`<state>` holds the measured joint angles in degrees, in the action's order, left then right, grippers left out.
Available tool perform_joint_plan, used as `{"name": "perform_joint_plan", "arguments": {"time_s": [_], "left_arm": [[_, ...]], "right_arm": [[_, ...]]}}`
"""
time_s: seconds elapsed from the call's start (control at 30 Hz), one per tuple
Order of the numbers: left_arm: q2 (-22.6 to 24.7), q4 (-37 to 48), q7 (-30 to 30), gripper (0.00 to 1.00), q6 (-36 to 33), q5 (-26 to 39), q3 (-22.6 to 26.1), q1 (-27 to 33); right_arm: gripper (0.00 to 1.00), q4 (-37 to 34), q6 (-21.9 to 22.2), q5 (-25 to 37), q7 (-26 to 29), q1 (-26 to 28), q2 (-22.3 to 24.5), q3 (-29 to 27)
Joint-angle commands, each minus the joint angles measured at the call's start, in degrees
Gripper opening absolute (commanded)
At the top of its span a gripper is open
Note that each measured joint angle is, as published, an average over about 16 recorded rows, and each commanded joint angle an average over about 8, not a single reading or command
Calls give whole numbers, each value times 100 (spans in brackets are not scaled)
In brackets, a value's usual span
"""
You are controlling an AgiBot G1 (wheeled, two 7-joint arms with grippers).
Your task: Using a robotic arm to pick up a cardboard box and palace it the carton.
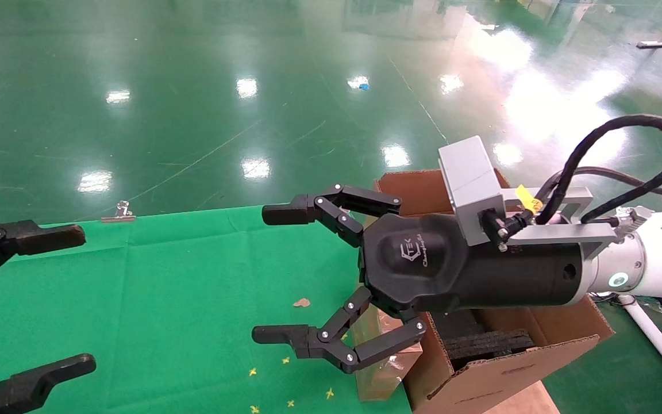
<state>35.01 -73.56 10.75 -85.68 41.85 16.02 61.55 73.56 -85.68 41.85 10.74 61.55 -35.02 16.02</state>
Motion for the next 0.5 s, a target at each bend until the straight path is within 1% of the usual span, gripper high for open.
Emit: {"name": "perform_joint_plan", "arguments": {"time_s": [0.03,0.5], "left_arm": [[0,0,0,100,0,0,0,0],[0,0,0,100,0,0,0,0]], "right_arm": [[100,0,0,0,0,0,0,0],[100,3,0,2,1,1,0,2]]}}
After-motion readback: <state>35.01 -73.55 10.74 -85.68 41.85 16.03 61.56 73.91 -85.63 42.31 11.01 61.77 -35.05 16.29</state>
